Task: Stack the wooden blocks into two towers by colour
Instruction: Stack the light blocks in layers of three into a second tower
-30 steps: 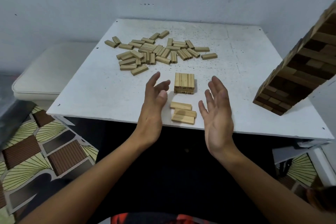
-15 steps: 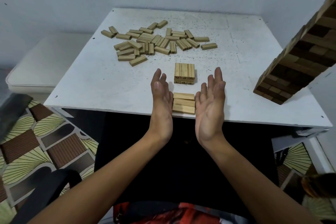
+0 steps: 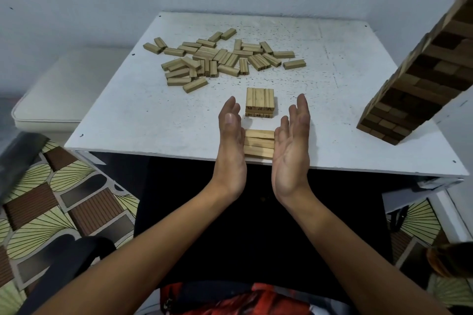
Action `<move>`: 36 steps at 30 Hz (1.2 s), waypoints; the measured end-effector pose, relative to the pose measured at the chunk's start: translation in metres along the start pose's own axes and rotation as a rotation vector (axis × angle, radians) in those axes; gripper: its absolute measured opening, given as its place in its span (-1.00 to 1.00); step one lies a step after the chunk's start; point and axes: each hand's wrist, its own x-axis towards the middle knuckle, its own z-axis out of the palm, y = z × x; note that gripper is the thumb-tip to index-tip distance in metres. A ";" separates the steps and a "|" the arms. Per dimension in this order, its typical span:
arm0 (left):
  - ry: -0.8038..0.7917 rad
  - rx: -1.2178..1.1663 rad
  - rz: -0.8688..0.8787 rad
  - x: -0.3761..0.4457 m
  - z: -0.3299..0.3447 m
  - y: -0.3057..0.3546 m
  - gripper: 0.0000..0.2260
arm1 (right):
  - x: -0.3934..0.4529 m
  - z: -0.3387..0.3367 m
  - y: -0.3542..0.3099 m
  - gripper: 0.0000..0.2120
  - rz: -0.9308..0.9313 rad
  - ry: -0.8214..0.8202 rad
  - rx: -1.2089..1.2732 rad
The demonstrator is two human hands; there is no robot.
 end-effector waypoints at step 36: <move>-0.465 1.054 0.175 0.042 -0.069 0.024 -0.36 | 0.043 -0.071 -0.028 -0.43 -0.085 -0.535 -0.991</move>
